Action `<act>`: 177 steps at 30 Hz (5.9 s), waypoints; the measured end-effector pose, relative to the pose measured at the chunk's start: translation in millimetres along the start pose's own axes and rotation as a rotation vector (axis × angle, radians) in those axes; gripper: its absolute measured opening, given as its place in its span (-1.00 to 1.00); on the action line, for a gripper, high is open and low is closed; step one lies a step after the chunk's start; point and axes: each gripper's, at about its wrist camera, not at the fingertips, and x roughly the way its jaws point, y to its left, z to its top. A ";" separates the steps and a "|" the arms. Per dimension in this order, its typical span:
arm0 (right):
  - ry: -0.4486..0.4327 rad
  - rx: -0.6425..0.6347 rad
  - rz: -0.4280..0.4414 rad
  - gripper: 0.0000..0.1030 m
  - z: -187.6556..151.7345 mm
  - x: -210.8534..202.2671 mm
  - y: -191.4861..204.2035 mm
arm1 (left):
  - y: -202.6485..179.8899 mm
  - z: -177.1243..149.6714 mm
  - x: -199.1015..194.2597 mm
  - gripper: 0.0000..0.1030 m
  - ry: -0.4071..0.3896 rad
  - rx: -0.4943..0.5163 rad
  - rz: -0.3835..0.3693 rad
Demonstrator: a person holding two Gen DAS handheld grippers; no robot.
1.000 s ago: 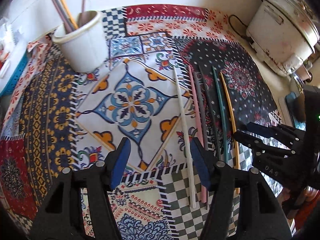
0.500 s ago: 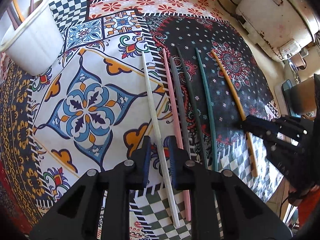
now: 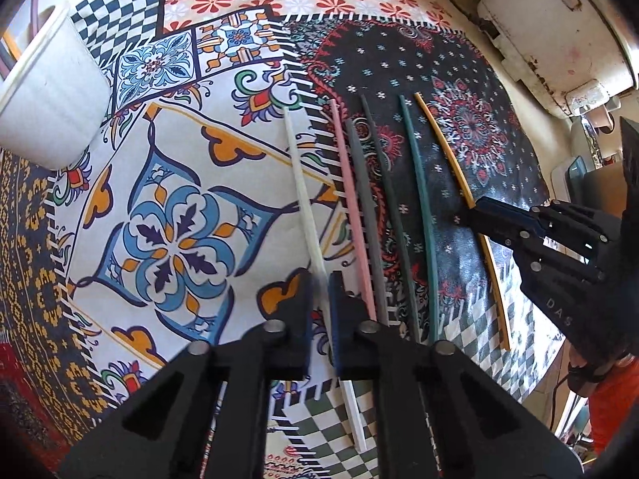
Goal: Organize utensils
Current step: 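Grasp the yellow chopstick with the right tool while the left grasps the white one, then lift both held chopsticks upright and carry them toward the white cup, then lower the yellow and white chopsticks into the white cup with both tools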
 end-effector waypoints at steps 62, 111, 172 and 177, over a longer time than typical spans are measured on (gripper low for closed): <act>-0.421 0.151 0.068 -0.91 15.4 -120.9 7.9 | 1.9 5.0 -30.3 -0.94 -0.167 -0.027 0.101; -0.468 -0.004 0.107 -0.91 107.3 -128.2 32.8 | 85.0 70.7 -14.2 -0.82 -0.170 -0.289 0.062; -0.579 -0.214 0.230 -0.91 160.3 -158.3 140.9 | 114.0 -31.7 -280.9 -0.95 -0.828 -0.354 0.173; -0.553 -0.253 0.252 -0.91 175.1 -143.0 157.2 | 126.3 -15.4 -285.1 -0.95 -0.854 -0.374 0.194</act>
